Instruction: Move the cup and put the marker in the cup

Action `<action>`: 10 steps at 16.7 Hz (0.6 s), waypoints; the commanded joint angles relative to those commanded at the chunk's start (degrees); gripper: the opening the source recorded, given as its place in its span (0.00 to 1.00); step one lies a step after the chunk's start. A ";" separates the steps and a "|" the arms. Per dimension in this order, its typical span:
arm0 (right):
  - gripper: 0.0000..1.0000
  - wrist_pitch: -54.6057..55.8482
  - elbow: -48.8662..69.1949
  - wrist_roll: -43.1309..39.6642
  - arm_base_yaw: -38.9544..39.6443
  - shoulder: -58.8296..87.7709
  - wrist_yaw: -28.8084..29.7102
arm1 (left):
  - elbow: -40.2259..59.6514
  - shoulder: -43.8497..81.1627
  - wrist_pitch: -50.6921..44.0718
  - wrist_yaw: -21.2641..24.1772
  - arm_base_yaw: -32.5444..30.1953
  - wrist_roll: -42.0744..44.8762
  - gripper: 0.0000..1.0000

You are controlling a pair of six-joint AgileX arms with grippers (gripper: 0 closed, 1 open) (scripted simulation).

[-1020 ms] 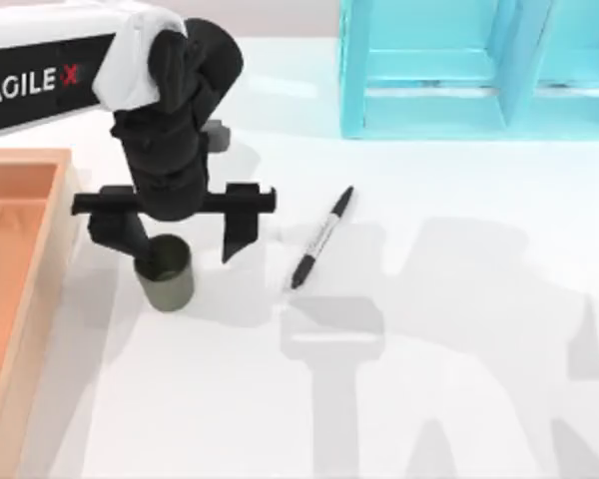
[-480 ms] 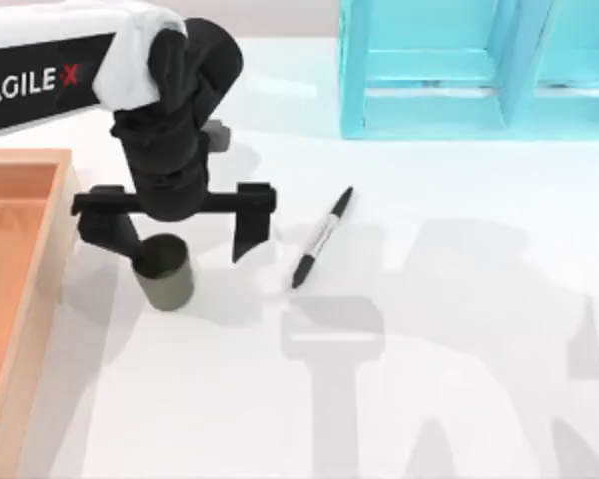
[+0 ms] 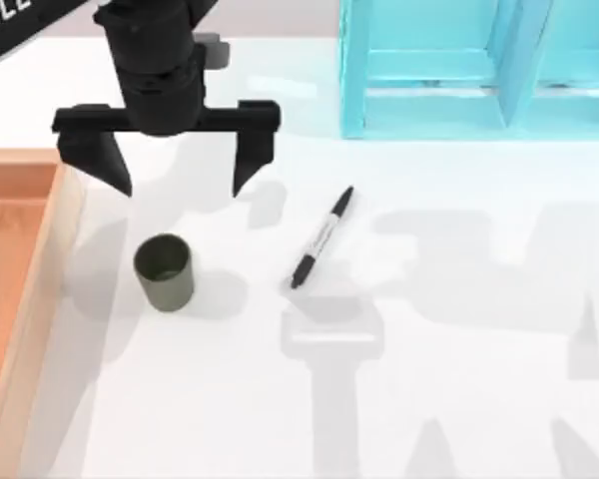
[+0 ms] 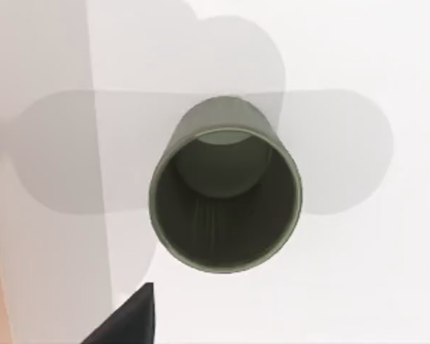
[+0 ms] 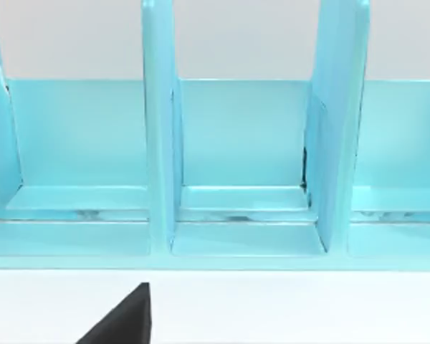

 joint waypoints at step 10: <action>1.00 0.00 0.00 0.00 0.00 0.00 0.00 | 14.01 -0.49 -13.94 0.01 0.28 -0.10 1.00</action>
